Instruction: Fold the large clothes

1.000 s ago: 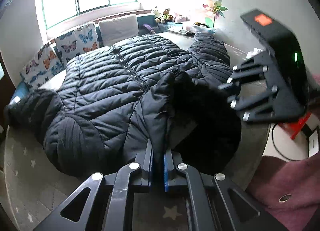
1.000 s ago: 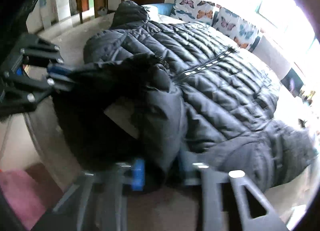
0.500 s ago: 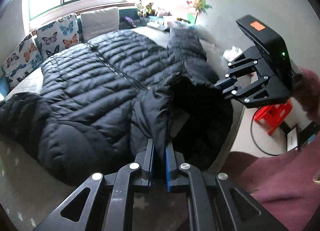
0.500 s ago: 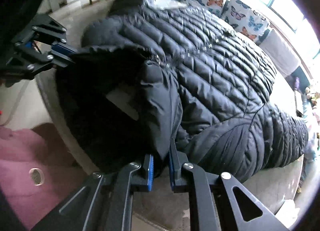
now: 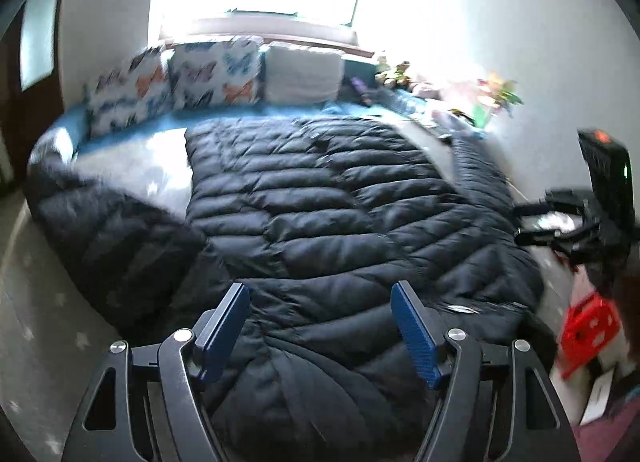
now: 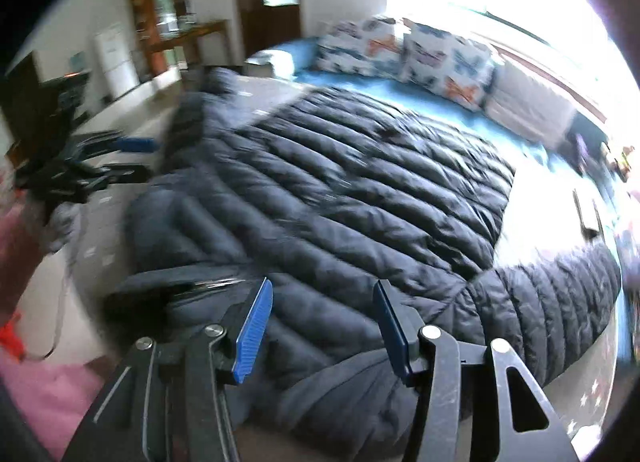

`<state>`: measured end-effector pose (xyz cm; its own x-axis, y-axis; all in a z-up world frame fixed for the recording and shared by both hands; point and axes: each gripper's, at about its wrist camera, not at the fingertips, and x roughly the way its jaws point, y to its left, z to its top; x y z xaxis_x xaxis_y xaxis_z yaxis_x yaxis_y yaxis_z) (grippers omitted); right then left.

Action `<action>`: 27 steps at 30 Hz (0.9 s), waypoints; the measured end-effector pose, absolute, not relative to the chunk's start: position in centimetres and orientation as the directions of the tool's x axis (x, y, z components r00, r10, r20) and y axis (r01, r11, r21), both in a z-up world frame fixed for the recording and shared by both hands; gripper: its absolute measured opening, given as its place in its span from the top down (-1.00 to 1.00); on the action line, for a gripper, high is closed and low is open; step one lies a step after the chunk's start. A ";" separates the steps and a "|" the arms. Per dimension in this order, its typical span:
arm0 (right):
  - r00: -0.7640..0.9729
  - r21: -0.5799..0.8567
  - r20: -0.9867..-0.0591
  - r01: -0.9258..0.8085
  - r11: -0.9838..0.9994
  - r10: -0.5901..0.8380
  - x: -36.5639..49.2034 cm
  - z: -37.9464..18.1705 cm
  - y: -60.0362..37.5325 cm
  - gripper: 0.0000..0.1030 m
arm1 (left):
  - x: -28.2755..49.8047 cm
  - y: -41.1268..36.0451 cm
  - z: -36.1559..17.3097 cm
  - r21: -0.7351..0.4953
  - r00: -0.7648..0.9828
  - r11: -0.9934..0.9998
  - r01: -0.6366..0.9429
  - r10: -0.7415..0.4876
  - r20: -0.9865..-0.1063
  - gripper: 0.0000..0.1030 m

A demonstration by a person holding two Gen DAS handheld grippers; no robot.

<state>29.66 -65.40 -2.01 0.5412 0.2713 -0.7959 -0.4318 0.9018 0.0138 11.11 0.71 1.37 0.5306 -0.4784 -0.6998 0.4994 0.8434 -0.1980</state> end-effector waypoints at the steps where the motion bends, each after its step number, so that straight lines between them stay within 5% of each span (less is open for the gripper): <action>1: 0.535 0.015 -0.810 -0.391 0.920 0.240 30.9 -3.8 -65.9 -0.11 | 12.2 1.0 0.3 -0.203 0.531 0.854 0.479 -0.465 -0.708 -0.48; 3: 0.483 0.053 -0.846 -0.350 0.935 0.228 31.8 -6.0 -66.8 -0.11 | 14.5 2.2 -2.1 -0.250 0.493 0.866 0.433 -0.460 -0.739 -0.47; 7: 0.416 0.100 -0.880 -0.312 0.945 0.231 33.0 -9.1 -67.9 -0.12 | 17.2 4.8 -5.3 -0.329 0.443 0.869 0.368 -0.476 -0.760 -0.14; 13: 0.400 0.053 -0.895 -0.347 0.936 0.199 32.9 -8.7 -67.0 -0.16 | 20.1 9.5 -1.0 -0.374 0.602 0.874 0.312 -0.486 -0.634 -0.16; 21: 0.393 0.077 -0.893 -0.350 0.934 0.221 33.9 -9.2 -67.1 -0.26 | 28.6 12.9 -8.5 -0.349 0.525 0.928 0.132 -0.364 -0.769 -0.16; 27: 0.389 0.076 -0.894 -0.357 0.931 0.222 33.8 -9.2 -67.1 -0.34 | 30.5 15.4 -6.9 -0.371 0.587 0.921 0.120 -0.367 -0.722 -0.16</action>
<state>33.83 -67.06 -9.18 0.3889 0.2217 -0.8942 -0.3568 0.9311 0.0756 30.53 15.39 -6.86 0.5870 -0.3672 -0.7215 0.1203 0.9209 -0.3709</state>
